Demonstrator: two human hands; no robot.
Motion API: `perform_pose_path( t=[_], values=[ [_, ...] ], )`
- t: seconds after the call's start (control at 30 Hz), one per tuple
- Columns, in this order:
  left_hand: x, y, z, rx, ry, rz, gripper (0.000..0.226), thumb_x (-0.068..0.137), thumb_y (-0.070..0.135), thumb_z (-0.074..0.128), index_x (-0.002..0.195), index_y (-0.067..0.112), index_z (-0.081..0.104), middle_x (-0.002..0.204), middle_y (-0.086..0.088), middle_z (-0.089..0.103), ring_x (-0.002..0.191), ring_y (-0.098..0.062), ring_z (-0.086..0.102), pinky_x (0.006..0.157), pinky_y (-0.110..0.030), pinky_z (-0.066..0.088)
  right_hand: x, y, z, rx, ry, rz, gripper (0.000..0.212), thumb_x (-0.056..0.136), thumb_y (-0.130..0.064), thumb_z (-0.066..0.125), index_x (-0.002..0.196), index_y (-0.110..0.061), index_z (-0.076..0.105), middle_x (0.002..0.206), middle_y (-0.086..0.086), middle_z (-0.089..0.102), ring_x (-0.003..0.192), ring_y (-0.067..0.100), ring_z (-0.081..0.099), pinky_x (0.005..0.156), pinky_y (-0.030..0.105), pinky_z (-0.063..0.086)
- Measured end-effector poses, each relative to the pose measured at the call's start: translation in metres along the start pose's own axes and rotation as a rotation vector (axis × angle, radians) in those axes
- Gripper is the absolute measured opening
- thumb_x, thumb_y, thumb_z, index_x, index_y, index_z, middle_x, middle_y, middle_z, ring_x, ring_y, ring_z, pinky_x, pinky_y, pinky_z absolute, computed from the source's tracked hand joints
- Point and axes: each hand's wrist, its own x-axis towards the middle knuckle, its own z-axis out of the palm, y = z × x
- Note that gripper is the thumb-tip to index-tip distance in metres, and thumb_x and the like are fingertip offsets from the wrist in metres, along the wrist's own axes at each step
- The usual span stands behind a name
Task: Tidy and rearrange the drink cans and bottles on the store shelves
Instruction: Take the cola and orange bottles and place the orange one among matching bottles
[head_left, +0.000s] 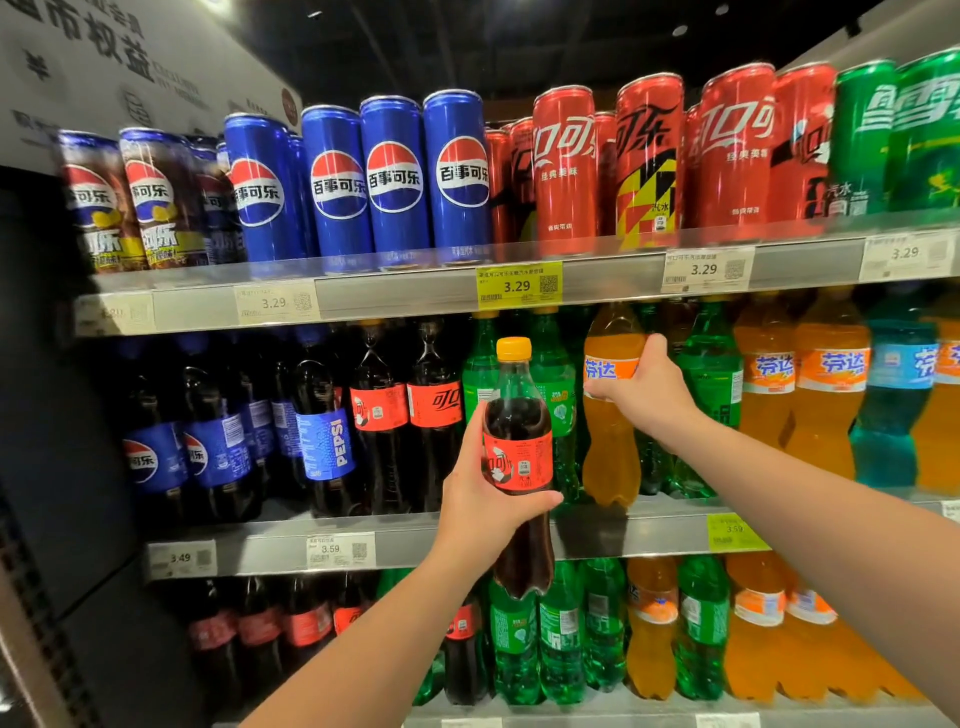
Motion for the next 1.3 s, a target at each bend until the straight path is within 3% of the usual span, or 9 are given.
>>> perform_pose_path(
  t=[0.17,0.3,0.47,0.7,0.87,1.07,1.2,1.3],
  values=[
    [0.002,-0.006,0.002,-0.004,-0.018,-0.011,0.115,0.052,0.021,0.091,0.141,0.051,0.023,0.121,0.017,0.060,0.107,-0.003,0.062,0.097,-0.037,0.051,0.006,-0.001,-0.005,0.036,0.005,0.017,0.058,0.079,-0.027,0.076,0.117,-0.008,0.038,0.107,0.010,0.055,0.086,0.023,0.057,0.062,0.030,0.046],
    [0.002,-0.008,0.004,-0.004,-0.025,-0.022,0.116,0.054,0.020,0.091,0.143,0.046,0.022,0.124,0.019,0.057,0.108,-0.001,0.060,0.099,-0.037,0.050,0.014,-0.009,-0.014,0.081,0.011,0.065,0.050,0.077,-0.029,0.076,0.108,-0.011,0.041,0.106,0.012,0.056,0.087,0.025,0.057,0.071,0.037,0.049],
    [0.003,-0.003,0.008,-0.006,-0.028,-0.005,0.115,0.057,0.017,0.090,0.145,0.042,0.022,0.120,0.023,0.056,0.106,0.004,0.059,0.098,-0.030,0.050,0.006,-0.005,-0.012,0.059,-0.023,0.009,0.057,0.078,-0.026,0.076,0.119,-0.009,0.040,0.101,0.007,0.055,0.078,0.017,0.053,0.058,0.026,0.043],
    [0.001,0.003,0.011,-0.011,-0.041,0.007,0.114,0.057,0.017,0.090,0.144,0.045,0.021,0.120,0.025,0.054,0.110,0.001,0.057,0.099,-0.032,0.049,-0.006,0.005,-0.015,0.136,-0.044,-0.006,0.048,0.076,-0.021,0.076,0.115,-0.017,0.047,0.101,0.004,0.062,0.087,0.021,0.060,0.060,0.025,0.043],
    [-0.005,0.004,0.007,-0.020,-0.023,0.007,0.113,0.057,0.017,0.090,0.143,0.046,0.022,0.119,0.026,0.054,0.109,0.002,0.058,0.098,-0.031,0.049,-0.023,0.018,-0.011,0.154,-0.082,-0.005,0.061,0.073,-0.020,0.077,0.126,-0.024,0.048,0.104,0.001,0.065,0.091,0.020,0.062,0.065,0.028,0.047],
    [-0.016,0.001,-0.003,0.006,0.033,0.008,0.117,0.053,0.021,0.091,0.144,0.043,0.021,0.124,0.013,0.060,0.109,-0.003,0.061,0.098,-0.036,0.050,-0.045,0.024,-0.001,0.190,-0.109,-0.008,0.064,0.072,-0.019,0.078,0.127,-0.030,0.048,0.099,-0.003,0.066,0.089,0.017,0.063,0.066,0.027,0.047],
    [-0.027,0.004,-0.012,-0.002,0.048,0.006,0.114,0.054,0.018,0.091,0.145,0.040,0.024,0.122,0.013,0.062,0.107,-0.003,0.063,0.094,-0.032,0.052,-0.055,0.024,0.003,0.218,-0.125,-0.021,0.064,0.071,-0.019,0.079,0.127,-0.030,0.049,0.099,-0.004,0.067,0.087,0.015,0.064,0.064,0.025,0.046],
    [-0.035,0.011,-0.018,-0.016,0.064,-0.037,0.091,0.056,0.014,0.089,0.133,0.033,0.043,0.109,0.009,0.068,0.095,-0.004,0.066,0.079,-0.019,0.053,-0.061,0.022,0.008,0.254,-0.152,-0.033,0.066,0.071,-0.020,0.079,0.129,-0.031,0.048,0.100,-0.004,0.068,0.089,0.015,0.065,0.067,0.027,0.049]
  ],
)
